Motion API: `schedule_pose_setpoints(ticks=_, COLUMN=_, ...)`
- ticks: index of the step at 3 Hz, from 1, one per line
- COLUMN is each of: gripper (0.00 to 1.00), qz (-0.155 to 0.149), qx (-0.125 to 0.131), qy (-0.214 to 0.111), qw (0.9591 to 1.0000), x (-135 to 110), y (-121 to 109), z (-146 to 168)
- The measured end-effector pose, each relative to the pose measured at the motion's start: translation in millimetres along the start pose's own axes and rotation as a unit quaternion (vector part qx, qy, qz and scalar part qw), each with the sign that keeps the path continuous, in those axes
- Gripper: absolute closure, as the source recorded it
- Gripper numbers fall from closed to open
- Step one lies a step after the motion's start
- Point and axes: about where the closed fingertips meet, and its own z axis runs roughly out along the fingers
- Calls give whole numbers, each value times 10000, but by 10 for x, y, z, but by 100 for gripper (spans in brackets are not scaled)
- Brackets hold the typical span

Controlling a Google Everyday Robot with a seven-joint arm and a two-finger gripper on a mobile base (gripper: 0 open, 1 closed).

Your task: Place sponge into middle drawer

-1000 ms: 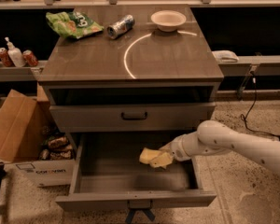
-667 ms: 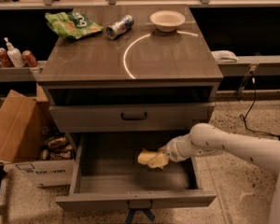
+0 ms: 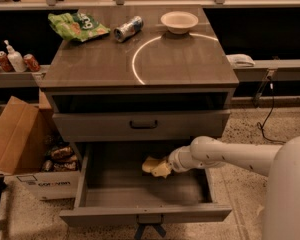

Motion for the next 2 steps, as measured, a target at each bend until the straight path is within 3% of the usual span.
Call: schedule_pose_setpoints(ticks=2, gripper=12, qz=52, qx=132, qy=-145, qw=9998, x=-162, y=23, z=83)
